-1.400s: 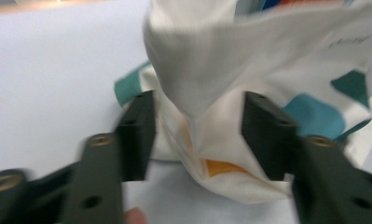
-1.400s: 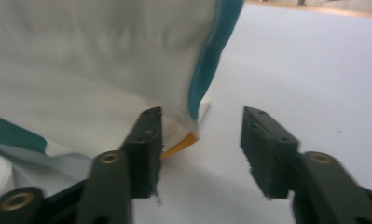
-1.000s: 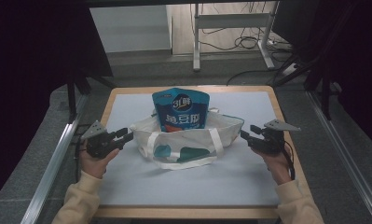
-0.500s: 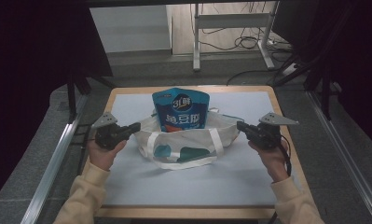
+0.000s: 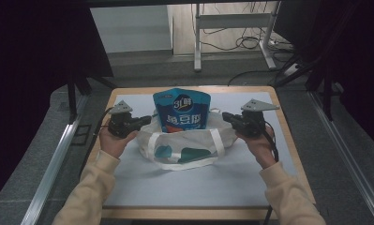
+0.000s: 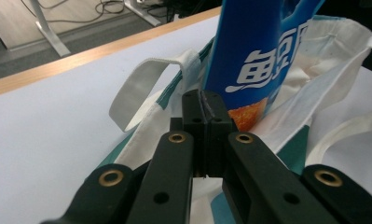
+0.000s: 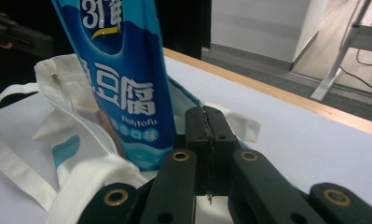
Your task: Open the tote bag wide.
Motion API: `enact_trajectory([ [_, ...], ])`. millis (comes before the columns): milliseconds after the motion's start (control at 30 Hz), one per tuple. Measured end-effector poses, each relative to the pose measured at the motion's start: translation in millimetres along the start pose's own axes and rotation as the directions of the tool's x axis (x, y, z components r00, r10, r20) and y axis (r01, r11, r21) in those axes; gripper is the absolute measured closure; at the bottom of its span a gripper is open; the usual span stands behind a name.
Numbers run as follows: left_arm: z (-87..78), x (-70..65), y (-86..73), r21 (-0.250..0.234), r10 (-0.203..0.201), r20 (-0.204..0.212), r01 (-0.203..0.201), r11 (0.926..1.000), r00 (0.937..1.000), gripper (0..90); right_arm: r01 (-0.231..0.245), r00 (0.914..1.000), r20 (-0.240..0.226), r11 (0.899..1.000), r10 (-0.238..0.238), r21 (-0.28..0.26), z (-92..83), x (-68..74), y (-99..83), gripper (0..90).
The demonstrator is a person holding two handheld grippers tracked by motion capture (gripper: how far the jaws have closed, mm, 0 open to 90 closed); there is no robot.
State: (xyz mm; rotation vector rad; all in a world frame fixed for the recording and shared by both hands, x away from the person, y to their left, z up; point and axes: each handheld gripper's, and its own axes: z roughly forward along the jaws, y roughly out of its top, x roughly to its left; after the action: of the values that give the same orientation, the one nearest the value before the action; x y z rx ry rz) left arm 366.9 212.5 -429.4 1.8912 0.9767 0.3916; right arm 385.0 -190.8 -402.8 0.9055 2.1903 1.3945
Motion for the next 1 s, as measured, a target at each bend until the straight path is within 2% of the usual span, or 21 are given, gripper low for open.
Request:
enact_trajectory([
  [133,7.3,0.2,0.0,0.022,0.002,0.002,-0.002,0.9998,1.0000,90.0,0.007,0.9996,-0.028,0.999,-0.006,0.043,19.2,6.7,1.2,89.2],
  [333,12.9,-0.8,-1.1,0.039,0.009,0.009,-0.010,0.9992,0.9999,90.0,0.003,0.9989,-0.047,0.998,0.000,0.070,30.4,12.8,-4.6,89.2],
  [467,16.5,-1.8,-2.4,0.055,0.016,0.004,-0.017,0.9984,0.9999,90.0,0.008,0.9988,-0.049,0.997,-0.004,0.080,32.1,14.5,-6.8,89.2],
  [567,20.0,-0.6,-5.3,0.071,0.012,0.004,-0.012,0.9974,0.9999,90.0,0.028,0.9981,-0.057,0.994,-0.023,0.104,33.1,19.0,-11.6,89.2],
  [633,23.8,1.1,-8.0,0.085,0.002,0.003,-0.002,0.9963,1.0000,90.0,0.030,0.9979,-0.060,0.994,-0.024,0.109,33.1,20.3,-13.3,89.2],
  [833,35.9,4.9,-11.8,0.134,0.011,-0.012,-0.009,0.9910,0.9999,90.0,0.015,0.9963,-0.086,0.992,-0.004,0.125,33.4,23.2,-23.8,89.2],
  [1000,43.0,9.6,-10.4,0.151,0.009,-0.024,-0.005,0.9886,0.9997,90.0,0.030,0.9941,-0.108,0.989,-0.014,0.146,32.3,28.0,-32.8,89.3],
])
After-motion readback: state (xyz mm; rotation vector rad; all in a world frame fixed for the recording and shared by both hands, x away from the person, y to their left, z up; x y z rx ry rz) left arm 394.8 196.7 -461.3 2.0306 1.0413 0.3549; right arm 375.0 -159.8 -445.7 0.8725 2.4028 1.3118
